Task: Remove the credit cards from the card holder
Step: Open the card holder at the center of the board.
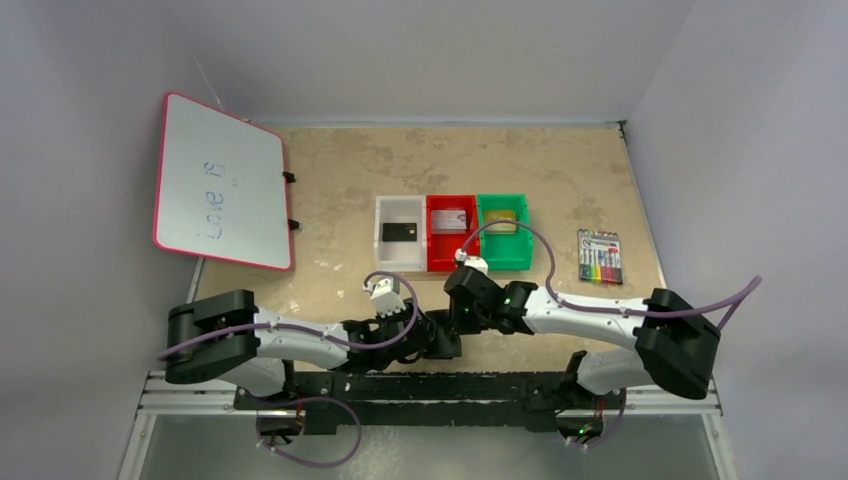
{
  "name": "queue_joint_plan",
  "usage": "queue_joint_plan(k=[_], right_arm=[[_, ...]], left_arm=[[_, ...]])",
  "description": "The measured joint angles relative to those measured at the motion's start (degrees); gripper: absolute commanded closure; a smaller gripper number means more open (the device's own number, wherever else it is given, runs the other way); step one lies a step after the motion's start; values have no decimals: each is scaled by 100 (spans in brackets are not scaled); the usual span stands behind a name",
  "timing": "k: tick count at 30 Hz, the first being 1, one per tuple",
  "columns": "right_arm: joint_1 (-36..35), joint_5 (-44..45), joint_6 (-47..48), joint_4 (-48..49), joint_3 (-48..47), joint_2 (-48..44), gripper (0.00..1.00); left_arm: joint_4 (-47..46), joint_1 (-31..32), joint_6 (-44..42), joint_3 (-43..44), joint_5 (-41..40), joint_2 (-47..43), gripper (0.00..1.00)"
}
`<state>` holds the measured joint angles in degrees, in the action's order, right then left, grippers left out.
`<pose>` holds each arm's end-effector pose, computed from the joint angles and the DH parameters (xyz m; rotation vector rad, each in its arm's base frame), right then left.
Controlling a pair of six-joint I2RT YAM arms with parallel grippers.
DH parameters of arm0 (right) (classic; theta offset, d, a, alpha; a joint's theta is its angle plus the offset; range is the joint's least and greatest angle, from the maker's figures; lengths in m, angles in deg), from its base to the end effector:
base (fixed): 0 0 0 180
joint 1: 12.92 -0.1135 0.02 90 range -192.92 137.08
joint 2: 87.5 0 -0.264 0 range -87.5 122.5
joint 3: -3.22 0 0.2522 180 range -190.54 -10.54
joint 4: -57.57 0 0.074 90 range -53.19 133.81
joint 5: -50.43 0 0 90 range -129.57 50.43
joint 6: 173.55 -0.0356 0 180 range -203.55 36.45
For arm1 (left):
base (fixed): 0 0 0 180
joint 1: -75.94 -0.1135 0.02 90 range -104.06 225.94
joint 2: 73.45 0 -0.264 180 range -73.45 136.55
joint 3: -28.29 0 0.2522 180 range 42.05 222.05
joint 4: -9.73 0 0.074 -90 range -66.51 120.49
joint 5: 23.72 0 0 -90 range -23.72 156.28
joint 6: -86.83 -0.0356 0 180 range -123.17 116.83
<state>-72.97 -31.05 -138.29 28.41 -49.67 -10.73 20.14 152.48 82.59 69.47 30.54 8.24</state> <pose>0.1323 0.2191 0.1811 -0.0558 2.6028 0.6283 0.0757 -0.2271 0.1310 -0.4551 2.3115 -0.7047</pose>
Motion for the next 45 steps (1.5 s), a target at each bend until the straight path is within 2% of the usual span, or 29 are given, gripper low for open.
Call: queue_joint_plan(k=[3, 9, 11, 12, 15, 18, 20, 22, 25, 34, 42, 45], right_arm=[[0, -170, 133, 146, 85, -166, 94], [273, -662, 479, 654, 382, -485, 89], [435, -896, 669, 885, 407, -369, 86], [494, -964, 785, 1016, 402, -262, 81], [586, -966, 1093, 1084, 247, 190, 57], [588, -708, 1316, 837, -20, 398, 50], [579, -439, 1397, 616, -216, 345, 50], [579, -179, 1416, 391, -402, 267, 61], [562, 48, 1423, 155, -522, 92, 65], [446, -361, 1381, 293, -369, -13, 63], [297, -354, 1309, 317, -365, 629, 62], [229, -275, 1252, 326, -398, 726, 57]], left_arm=[[-85, 0, -92, 4, 22, -26, 42], [-291, 0, -149, -286, 85, -457, 40], [-190, 0, -131, -398, 74, -649, 36], [-87, 0, -92, -452, 39, -772, 34], [214, 0, -17, -494, -72, -1001, 30], [428, 0, 70, -494, -197, -1086, 29], [496, 0, 79, -461, -273, -1075, 28], [592, 0, 79, -367, -352, -990, 28], [699, 0, 72, -177, -461, -778, 31], [741, -155, 61, 55, -509, -474, 32], [525, -363, -74, 11, -337, -468, 34], [417, -389, -83, -2, -304, -420, 37]])
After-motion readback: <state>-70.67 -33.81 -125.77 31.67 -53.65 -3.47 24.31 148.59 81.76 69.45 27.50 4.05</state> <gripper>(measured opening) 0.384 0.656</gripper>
